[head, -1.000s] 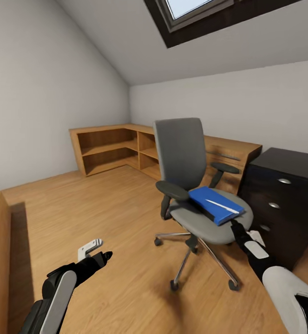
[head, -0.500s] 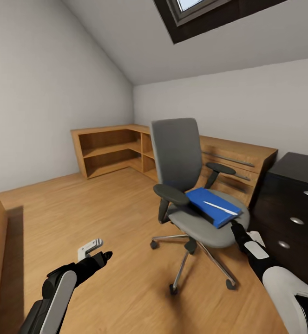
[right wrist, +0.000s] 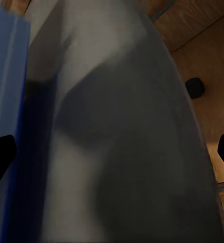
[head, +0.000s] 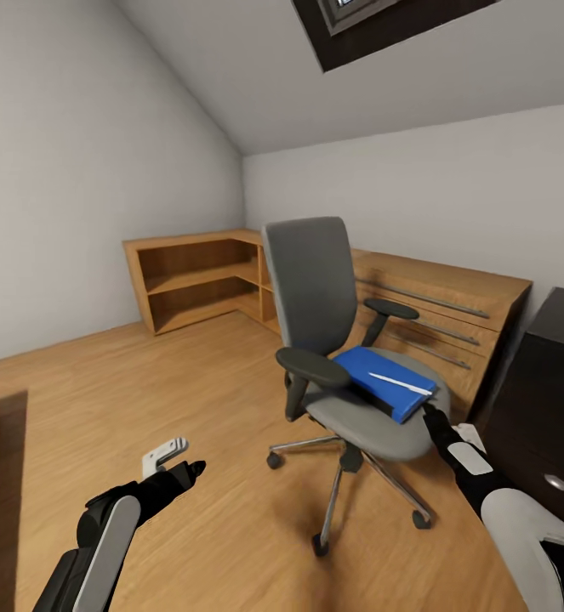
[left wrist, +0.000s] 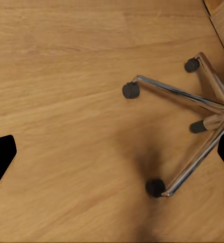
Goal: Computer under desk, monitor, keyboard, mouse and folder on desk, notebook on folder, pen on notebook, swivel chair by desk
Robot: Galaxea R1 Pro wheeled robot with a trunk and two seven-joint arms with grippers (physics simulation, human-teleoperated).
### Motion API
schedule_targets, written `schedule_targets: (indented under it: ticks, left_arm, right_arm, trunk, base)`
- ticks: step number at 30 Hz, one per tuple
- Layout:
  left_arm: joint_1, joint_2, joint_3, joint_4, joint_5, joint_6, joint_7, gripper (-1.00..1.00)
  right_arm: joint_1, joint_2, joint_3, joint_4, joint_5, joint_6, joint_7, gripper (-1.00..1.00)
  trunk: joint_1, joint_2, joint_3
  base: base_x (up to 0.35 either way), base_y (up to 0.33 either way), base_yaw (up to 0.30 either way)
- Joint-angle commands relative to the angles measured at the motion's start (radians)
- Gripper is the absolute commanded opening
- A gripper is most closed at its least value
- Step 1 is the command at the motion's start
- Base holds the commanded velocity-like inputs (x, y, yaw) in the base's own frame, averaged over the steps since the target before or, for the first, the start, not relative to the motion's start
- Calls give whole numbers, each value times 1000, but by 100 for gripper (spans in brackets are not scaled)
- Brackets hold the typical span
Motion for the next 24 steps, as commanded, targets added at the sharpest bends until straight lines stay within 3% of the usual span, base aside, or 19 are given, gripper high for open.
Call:
schedule_targets:
  ticks: [1, 11, 24]
  left_arm:
    - [-1, -1, 1, -1, 10, 3, 8, 100]
    - [-1, -1, 1, 0, 12, 3, 7, 100]
    - [-1, -1, 1, 0, 12, 3, 8, 100]
  right_arm:
    - [-1, 1, 4, 0, -14, -3, 8, 100]
    - [-1, 3, 6, -1, -14, -4, 9, 100]
    - [-1, 4, 6, -1, -14, -6, 10, 100]
  trunk:
    - [0, 0, -1]
    - [0, 0, -1]
    - [0, 0, -1]
  base:
    - [320, 100, 0]
    - [122, 23, 14]
    - [1, 0, 149]
